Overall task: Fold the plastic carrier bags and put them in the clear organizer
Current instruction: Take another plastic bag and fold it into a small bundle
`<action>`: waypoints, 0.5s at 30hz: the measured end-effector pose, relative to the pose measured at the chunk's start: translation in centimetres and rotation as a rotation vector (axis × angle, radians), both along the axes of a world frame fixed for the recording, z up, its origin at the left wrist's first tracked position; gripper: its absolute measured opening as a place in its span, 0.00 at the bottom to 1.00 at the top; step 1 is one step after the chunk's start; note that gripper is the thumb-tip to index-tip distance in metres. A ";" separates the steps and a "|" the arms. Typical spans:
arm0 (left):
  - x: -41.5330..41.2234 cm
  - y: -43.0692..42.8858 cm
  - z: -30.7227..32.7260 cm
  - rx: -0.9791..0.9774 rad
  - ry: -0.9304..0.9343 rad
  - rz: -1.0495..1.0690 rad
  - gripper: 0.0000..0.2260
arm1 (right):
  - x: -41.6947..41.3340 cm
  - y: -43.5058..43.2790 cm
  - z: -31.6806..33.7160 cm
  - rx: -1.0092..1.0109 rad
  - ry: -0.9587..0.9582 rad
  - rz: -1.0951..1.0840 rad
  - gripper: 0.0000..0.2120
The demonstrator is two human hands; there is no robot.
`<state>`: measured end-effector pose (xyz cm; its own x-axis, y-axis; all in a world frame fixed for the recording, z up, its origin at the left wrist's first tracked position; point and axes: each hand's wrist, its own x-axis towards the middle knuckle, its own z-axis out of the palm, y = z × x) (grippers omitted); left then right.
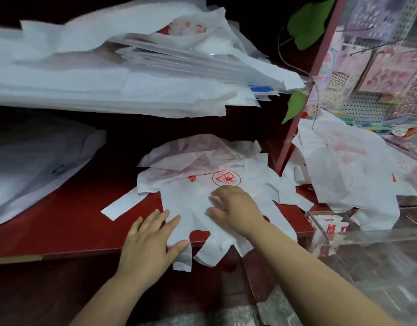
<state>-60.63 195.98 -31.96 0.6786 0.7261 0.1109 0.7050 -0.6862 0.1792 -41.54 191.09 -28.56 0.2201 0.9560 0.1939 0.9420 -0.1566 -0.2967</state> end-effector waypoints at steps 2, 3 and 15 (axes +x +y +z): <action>-0.2 0.0 0.3 -0.036 0.002 -0.019 0.43 | -0.4 1.8 0.2 0.019 -0.039 -0.017 0.24; -0.3 0.4 0.1 -0.029 -0.049 -0.013 0.49 | -0.6 3.0 0.3 0.028 -0.055 -0.025 0.25; -3.5 3.9 -1.0 -0.066 -0.015 -0.075 0.30 | 1.4 15.1 0.9 -0.057 -0.364 -0.223 0.19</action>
<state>-64.16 199.90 -32.97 0.7296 0.6797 0.0752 0.6493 -0.7230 0.2360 -40.18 206.20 -27.69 0.3495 0.9042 0.2454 0.9249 -0.3747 0.0636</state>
